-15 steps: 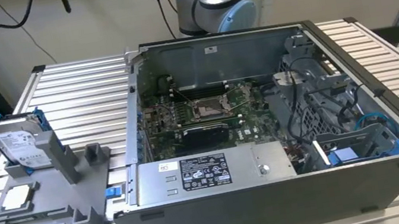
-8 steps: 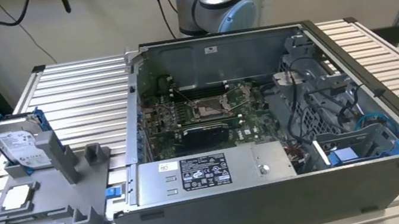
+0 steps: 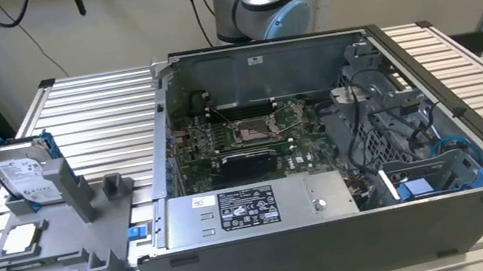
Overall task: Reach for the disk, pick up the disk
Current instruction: 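Pick up the disk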
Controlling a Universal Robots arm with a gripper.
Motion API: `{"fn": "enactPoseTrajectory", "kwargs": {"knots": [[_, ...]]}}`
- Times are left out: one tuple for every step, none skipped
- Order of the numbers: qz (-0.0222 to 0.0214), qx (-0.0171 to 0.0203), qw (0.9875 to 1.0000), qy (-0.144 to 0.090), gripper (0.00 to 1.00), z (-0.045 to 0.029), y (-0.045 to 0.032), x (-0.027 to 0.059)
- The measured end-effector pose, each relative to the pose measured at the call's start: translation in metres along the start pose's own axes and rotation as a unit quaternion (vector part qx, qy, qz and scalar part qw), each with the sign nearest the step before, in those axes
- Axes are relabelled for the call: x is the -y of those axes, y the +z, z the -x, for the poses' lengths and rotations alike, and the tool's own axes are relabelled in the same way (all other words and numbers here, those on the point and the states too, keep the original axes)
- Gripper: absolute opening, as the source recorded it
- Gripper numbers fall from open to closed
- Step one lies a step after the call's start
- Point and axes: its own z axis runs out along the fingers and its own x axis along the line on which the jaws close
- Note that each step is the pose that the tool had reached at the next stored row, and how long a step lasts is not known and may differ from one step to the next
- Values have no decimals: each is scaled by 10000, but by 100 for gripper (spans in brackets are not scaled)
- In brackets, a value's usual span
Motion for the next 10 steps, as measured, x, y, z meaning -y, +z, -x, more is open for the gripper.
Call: {"fn": "enactPoseTrajectory", "kwargs": {"knots": [[-2,2,10000,-69,0,0,1,0],[-3,1,9999,-128,0,-1,0,0],[-4,1,9998,-181,0,-2,0,0],[-5,1,9997,-233,0,-2,0,1],[-5,1,9996,-288,0,-3,0,2],[-6,2,9994,-343,0,-4,0,3],[-8,2,9992,-395,0,-4,0,4],[-9,3,9990,-453,0,-5,0,5],[-11,4,9987,-505,0,-6,0,6],[-11,4,9984,-557,0,-7,0,8]]}}
